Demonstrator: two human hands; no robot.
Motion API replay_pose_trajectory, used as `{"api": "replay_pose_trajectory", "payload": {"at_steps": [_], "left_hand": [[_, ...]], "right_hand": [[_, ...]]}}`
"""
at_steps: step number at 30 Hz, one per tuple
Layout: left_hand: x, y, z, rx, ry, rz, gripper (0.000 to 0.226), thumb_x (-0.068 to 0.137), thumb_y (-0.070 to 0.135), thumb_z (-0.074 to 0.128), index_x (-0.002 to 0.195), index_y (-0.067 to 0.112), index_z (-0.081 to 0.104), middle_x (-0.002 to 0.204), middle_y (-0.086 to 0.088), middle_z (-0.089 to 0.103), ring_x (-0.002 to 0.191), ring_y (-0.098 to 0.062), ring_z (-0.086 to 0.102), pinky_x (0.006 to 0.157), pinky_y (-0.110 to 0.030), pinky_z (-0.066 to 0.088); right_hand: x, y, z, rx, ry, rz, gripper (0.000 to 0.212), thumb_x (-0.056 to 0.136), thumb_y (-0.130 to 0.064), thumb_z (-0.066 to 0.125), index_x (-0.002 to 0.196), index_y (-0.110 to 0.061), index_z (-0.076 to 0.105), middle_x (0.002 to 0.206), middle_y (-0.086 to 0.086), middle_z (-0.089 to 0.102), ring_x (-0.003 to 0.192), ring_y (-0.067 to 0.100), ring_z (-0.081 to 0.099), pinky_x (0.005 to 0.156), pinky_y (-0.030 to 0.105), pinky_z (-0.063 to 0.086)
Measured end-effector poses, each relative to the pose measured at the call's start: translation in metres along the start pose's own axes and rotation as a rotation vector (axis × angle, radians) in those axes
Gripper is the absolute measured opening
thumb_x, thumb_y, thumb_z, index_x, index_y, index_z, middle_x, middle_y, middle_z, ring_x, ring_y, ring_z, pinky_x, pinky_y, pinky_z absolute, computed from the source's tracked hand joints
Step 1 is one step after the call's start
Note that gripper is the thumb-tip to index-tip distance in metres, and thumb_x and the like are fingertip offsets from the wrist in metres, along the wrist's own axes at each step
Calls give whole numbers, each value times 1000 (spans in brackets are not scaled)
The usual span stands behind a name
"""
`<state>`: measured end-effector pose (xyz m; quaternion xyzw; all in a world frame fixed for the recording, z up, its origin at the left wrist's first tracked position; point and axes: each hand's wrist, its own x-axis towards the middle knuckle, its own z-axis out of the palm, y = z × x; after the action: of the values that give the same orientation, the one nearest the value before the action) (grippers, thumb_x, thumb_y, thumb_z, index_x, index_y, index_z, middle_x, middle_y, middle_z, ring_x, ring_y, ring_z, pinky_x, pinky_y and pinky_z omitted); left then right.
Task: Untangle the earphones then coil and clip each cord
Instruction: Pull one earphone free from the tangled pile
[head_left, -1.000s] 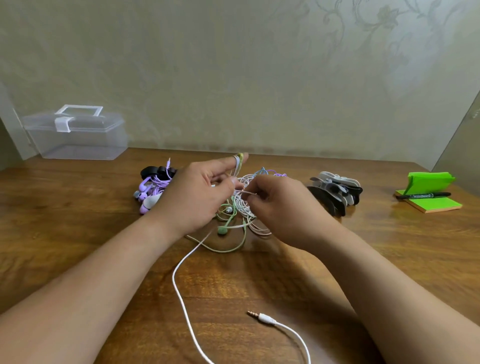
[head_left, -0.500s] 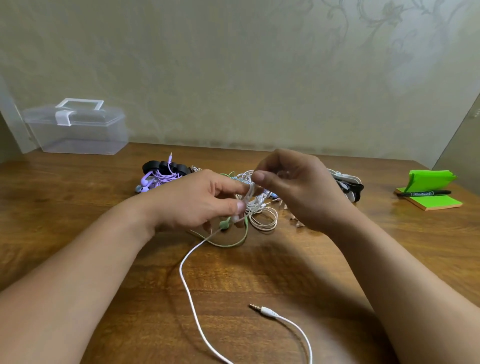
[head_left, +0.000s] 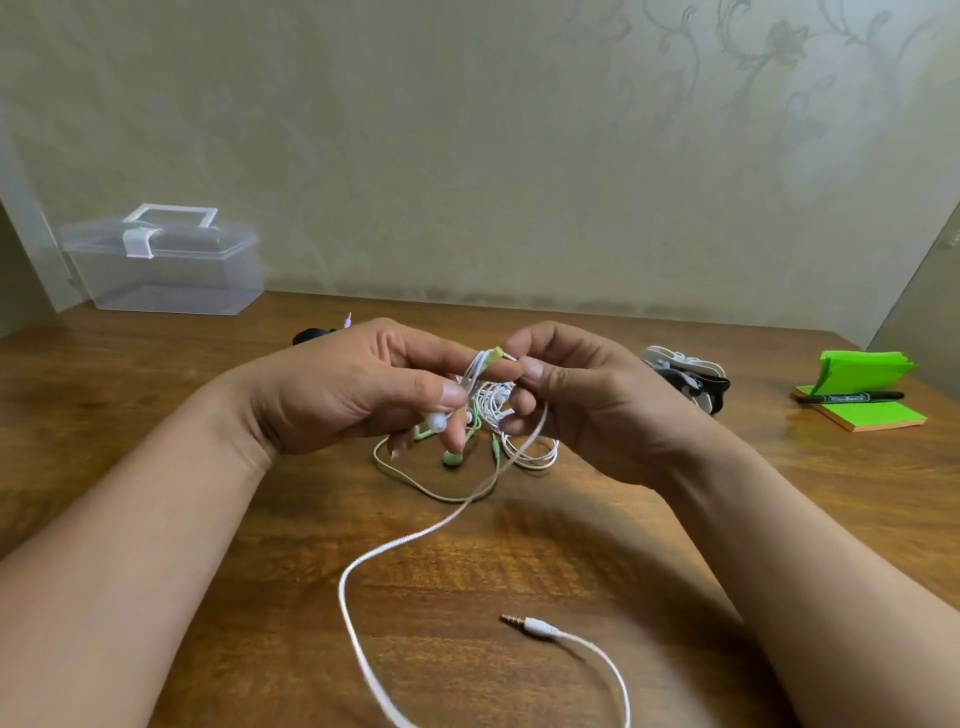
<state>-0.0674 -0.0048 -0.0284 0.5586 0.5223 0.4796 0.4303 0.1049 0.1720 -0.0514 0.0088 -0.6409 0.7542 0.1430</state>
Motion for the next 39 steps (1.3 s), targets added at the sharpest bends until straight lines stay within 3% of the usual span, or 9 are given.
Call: {"api": "replay_pose_trajectory", "payload": {"at_steps": [3, 6, 8, 12, 22, 26, 30, 35, 39], "left_hand": [[5, -3, 9, -119, 41, 53, 38, 92, 10, 61, 127, 17, 74, 82, -13, 73, 53, -9, 61, 46, -19, 45], [16, -9, 17, -231, 146, 136, 39, 96, 16, 60, 133, 21, 70, 94, -9, 73, 32, -2, 32, 45, -23, 36], [23, -12, 18, -277, 206, 154, 41, 96, 20, 59, 135, 24, 68, 100, -8, 75, 32, -2, 26, 50, -23, 39], [28, -18, 18, -200, 329, 114, 45, 96, 23, 58, 140, 28, 63, 117, -12, 75, 34, -4, 24, 53, -21, 43], [34, -23, 18, 14, 568, 82, 41, 104, 17, 57, 143, 27, 57, 108, -8, 79, 33, -2, 36, 52, -21, 44], [38, -27, 22, 107, 627, 113, 44, 100, 19, 64, 143, 26, 58, 97, -2, 80, 62, 4, 64, 52, -18, 48], [39, -34, 21, 265, 599, 113, 46, 98, 19, 68, 142, 27, 59, 92, 4, 77, 82, -2, 58, 57, -11, 44], [38, -37, 20, 401, 480, 91, 46, 103, 25, 59, 146, 41, 51, 115, 9, 77, 116, 4, 65, 87, -9, 48], [36, -35, 18, 463, 432, 62, 52, 103, 27, 58, 151, 44, 46, 133, 12, 69, 126, 5, 59, 110, -24, 45]], "right_hand": [[2, 4, 9, 151, 43, 63, 15, 99, 0, 53, 103, -6, 66, 75, 5, 56, 53, 7, 47, 44, 19, 48], [7, 14, 14, 28, 95, 79, 10, 102, -20, 59, 95, -13, 61, 76, 3, 52, 47, 3, 30, 38, 14, 27], [7, 20, 18, -320, 194, 15, 14, 99, -31, 64, 93, -18, 67, 78, 3, 60, 48, 2, 35, 43, 16, 28], [4, 22, 20, -806, 252, -65, 19, 109, -25, 54, 110, -23, 74, 81, -2, 68, 62, -4, 54, 61, 13, 38], [1, 21, 26, -1190, 183, -64, 28, 109, -36, 52, 95, -16, 67, 73, 4, 60, 65, 14, 51, 66, 40, 43], [1, 21, 28, -1309, 163, -107, 27, 109, -36, 49, 93, -20, 62, 73, -2, 59, 68, 18, 53, 66, 45, 46], [-1, 15, 23, -1348, 259, -203, 23, 106, -37, 57, 93, -21, 67, 71, -5, 62, 64, 13, 53, 60, 39, 43], [-2, 2, 7, -1160, 451, -245, 15, 97, -33, 73, 87, -23, 69, 74, -13, 67, 72, 3, 60, 57, 13, 40], [-5, -2, 7, -1131, 356, -217, 11, 96, -33, 75, 91, -23, 72, 77, -12, 70, 73, 2, 63, 60, 12, 43]]}}
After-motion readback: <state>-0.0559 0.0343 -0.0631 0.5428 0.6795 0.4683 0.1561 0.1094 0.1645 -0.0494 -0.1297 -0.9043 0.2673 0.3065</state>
